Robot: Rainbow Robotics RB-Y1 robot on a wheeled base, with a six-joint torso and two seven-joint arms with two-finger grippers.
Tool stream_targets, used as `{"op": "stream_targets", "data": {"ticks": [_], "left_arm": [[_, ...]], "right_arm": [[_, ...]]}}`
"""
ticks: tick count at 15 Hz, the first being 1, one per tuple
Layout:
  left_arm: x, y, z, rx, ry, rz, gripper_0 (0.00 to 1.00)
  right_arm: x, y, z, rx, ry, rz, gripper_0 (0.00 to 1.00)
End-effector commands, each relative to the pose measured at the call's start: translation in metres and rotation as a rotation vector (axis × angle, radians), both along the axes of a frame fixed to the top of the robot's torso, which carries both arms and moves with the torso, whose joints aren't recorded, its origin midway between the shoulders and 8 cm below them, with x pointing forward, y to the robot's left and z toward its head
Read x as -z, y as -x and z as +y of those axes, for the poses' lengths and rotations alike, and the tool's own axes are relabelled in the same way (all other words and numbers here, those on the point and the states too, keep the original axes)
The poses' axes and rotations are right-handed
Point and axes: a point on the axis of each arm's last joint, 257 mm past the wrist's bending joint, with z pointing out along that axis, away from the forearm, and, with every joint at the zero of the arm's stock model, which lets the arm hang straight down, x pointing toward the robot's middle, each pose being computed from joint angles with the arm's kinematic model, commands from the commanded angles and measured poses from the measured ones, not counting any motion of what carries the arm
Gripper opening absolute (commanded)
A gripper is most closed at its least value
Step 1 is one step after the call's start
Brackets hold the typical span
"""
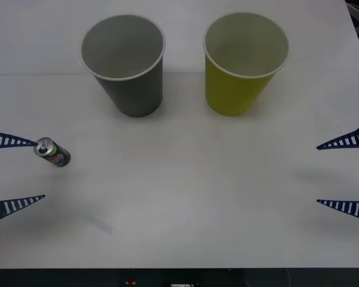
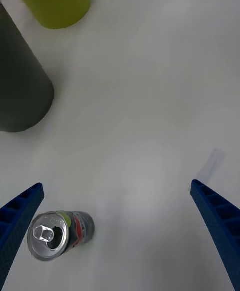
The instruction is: Put the can into the green bin and the plastic bottle into the gray bin
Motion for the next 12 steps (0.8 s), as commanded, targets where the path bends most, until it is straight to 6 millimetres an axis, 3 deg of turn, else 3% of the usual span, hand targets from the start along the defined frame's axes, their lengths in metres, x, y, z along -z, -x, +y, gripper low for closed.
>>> {"op": "stream_targets", "data": {"ticks": [1, 8, 12], "left_arm": [[-0.002, 0.001, 0.007, -0.046, 0.051, -0.007, 1.00], [0.009, 0.010, 0.022, -0.173, 0.165, -0.087, 1.00], [0.023, 0.014, 0.051, -0.255, 0.201, -0.131, 1.00]], "right_arm": [[0.000, 0.000, 0.000, 0.000, 0.000, 0.000, 1.00], [0.000, 0.000, 0.000, 0.000, 0.000, 0.000, 1.00], [0.000, 0.000, 0.000, 0.000, 0.000, 0.000, 1.00]]}}
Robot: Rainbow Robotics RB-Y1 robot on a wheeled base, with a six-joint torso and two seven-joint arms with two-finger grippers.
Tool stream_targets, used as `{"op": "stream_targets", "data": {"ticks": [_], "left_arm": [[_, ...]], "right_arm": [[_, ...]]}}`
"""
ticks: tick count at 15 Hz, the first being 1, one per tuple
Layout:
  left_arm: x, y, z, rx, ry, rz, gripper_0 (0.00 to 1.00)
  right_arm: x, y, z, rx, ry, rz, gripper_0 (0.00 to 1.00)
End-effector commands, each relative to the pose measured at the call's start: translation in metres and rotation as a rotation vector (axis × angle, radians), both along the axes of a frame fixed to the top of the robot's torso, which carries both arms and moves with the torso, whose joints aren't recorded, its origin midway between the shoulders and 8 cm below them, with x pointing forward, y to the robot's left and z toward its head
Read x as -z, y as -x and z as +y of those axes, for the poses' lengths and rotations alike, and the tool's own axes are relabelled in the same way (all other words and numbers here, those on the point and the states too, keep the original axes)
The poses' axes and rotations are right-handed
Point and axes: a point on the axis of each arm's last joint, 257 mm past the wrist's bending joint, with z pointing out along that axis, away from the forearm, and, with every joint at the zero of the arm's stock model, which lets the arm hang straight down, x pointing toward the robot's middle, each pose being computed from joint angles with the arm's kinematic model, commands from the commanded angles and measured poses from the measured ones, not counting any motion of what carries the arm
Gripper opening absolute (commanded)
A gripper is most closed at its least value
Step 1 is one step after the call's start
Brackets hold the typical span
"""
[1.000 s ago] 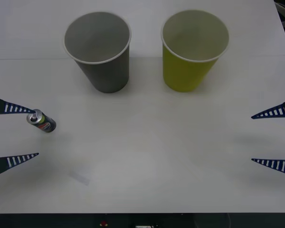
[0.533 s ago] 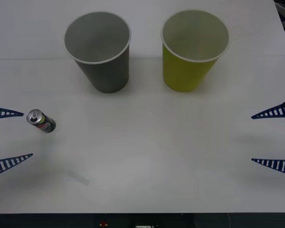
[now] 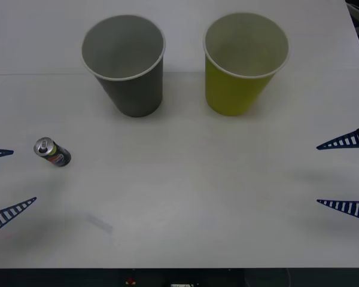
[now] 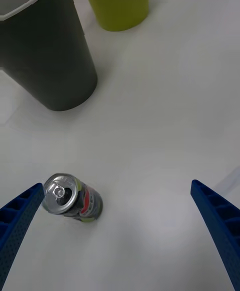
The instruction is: Put the can into the green bin and the plastic bottle into the gray bin
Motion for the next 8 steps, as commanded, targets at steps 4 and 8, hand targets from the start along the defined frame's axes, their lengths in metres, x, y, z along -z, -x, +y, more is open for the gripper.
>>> {"op": "stream_targets", "data": {"ticks": [4, 8], "left_arm": [[0.026, 0.000, 0.033, -0.130, 0.128, 0.006, 1.00], [0.046, -0.004, 0.042, -0.182, 0.252, 0.043, 1.00]], "right_arm": [[0.000, 0.000, 0.000, 0.000, 0.000, 0.000, 1.00], [0.000, 0.000, 0.000, 0.000, 0.000, 0.000, 1.00]]}}
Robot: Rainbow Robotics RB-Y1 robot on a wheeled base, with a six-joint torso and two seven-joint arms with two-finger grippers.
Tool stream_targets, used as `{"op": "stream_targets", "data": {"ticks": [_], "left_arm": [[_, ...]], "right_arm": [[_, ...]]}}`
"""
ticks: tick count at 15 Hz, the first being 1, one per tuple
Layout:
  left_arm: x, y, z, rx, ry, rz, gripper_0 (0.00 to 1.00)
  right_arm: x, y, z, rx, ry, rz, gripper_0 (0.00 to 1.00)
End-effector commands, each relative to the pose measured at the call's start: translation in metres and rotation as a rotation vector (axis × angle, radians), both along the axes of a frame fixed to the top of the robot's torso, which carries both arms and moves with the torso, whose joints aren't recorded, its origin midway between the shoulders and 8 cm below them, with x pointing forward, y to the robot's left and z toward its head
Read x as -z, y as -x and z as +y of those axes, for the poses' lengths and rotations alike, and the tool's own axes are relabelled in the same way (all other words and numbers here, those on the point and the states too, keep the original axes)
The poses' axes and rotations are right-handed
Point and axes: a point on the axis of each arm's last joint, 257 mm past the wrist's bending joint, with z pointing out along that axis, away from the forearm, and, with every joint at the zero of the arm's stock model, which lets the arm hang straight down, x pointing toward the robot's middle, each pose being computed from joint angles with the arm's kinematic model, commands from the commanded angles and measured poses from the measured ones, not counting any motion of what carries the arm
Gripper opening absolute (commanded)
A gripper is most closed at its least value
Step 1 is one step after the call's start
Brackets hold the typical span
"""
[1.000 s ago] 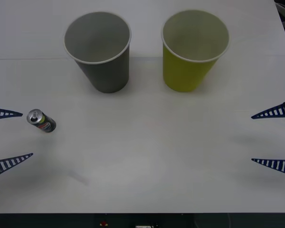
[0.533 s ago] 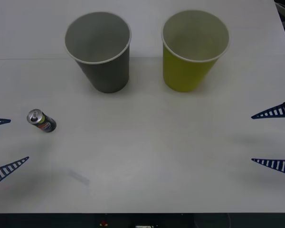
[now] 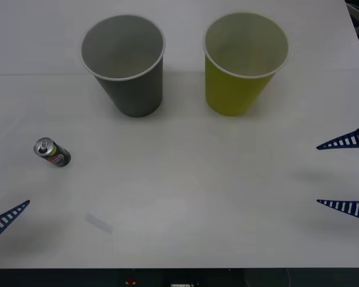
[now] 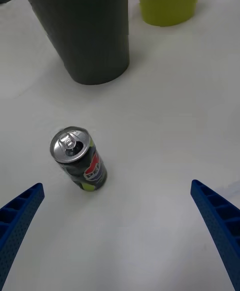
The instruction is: Put the can into the green bin and the plastic bottle into the gray bin
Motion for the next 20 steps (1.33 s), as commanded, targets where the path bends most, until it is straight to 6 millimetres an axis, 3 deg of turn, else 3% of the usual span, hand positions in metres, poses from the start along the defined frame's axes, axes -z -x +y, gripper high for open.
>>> {"op": "stream_targets", "data": {"ticks": [1, 7, 20], "left_arm": [[0.011, -0.002, 0.010, -0.018, 0.072, 0.017, 1.00], [0.040, -0.019, 0.037, -0.077, 0.183, -0.042, 1.00], [0.071, -0.070, 0.017, -0.221, 0.344, -0.089, 1.00]], "right_arm": [[0.000, 0.000, 0.000, 0.000, 0.000, 0.000, 1.00], [0.000, 0.000, 0.000, 0.000, 0.000, 0.000, 1.00], [0.000, 0.000, 0.000, 0.000, 0.000, 0.000, 1.00]]}}
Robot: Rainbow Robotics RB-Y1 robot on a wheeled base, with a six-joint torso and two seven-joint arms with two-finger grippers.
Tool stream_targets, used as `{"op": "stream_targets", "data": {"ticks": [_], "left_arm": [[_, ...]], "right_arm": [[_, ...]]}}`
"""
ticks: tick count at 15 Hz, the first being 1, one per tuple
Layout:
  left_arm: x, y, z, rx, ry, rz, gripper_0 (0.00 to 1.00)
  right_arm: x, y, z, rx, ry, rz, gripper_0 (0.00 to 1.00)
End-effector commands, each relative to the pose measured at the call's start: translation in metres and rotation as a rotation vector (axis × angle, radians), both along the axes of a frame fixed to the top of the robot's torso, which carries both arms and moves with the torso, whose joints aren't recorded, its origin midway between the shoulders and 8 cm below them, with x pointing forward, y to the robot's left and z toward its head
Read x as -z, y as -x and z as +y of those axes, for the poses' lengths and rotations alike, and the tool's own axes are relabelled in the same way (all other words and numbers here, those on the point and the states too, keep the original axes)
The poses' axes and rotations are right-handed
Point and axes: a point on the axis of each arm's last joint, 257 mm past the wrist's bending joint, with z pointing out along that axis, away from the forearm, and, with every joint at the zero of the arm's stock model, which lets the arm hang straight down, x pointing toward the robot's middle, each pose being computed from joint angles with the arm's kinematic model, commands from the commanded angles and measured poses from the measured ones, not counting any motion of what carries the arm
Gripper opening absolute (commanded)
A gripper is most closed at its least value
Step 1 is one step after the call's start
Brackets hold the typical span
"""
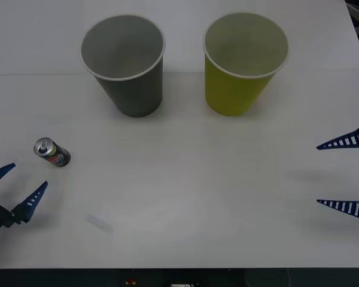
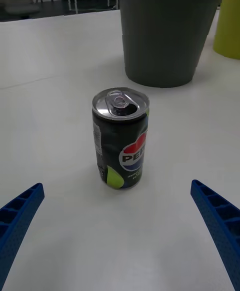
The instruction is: Put the can into the green bin and the plastic bottle into the gray bin
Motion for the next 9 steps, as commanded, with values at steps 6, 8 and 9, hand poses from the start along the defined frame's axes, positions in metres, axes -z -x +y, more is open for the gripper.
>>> {"op": "stream_targets", "data": {"ticks": [6, 8, 9], "left_arm": [[0.007, -0.031, -0.020, -0.034, 0.045, 0.017, 1.00], [0.008, -0.045, -0.030, -0.046, 0.054, 0.012, 1.00], [0.008, -0.051, -0.034, -0.051, 0.060, 0.013, 1.00]], "right_arm": [[0.000, 0.000, 0.000, 0.000, 0.000, 0.000, 1.00], [0.000, 0.000, 0.000, 0.000, 0.000, 0.000, 1.00], [0.000, 0.000, 0.000, 0.000, 0.000, 0.000, 1.00]]}}
